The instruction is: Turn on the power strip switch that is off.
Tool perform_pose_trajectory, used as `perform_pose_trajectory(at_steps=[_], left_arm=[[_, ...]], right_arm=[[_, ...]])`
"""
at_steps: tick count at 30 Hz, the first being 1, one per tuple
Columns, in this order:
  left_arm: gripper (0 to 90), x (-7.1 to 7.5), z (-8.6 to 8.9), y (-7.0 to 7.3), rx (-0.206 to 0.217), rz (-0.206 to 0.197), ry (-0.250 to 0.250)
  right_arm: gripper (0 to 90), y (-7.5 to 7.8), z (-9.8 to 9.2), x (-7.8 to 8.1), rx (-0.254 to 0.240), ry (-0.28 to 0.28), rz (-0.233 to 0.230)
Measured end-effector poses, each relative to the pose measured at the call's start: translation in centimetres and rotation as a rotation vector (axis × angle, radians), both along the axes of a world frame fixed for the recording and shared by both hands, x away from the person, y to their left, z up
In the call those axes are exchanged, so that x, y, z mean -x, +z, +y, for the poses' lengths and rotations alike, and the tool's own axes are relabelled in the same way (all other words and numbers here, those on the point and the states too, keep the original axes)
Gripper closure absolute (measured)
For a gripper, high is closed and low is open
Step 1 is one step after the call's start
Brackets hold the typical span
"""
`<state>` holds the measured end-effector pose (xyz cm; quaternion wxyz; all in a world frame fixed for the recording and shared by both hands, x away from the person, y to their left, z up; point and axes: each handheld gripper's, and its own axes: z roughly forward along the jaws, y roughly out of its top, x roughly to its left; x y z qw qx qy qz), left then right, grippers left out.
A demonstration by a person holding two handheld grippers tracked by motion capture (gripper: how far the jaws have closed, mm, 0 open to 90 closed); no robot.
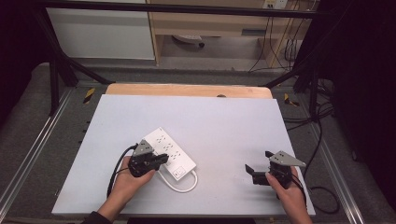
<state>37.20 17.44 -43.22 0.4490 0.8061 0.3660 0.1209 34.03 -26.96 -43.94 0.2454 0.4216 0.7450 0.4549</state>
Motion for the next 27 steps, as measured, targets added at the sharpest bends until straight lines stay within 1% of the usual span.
perform_pose_trajectory(at_steps=[4, 7, 17, 27], left_arm=[[90.0, -0.02, -0.03, -0.12, -0.004, 0.008, -0.005], [89.9, -0.02, -0.08, -0.25, -0.011, 0.013, -0.009], [90.0, 0.05, -0.23, -0.32, -0.005, 0.016, -0.017], [90.0, 0.18, -0.67, -0.44, -0.021, 0.02, -0.038]], right_arm=[[3.0, 0.0, 0.0, 0.02, 0.0, 0.0, 0.001], [3.0, 0.0, 0.02, 0.01, 0.001, 0.001, 0.001], [2.9, 0.01, 0.06, 0.05, 0.002, 0.001, 0.001], [2.9, 0.01, 0.12, 0.06, 0.0, 0.003, 0.002]])
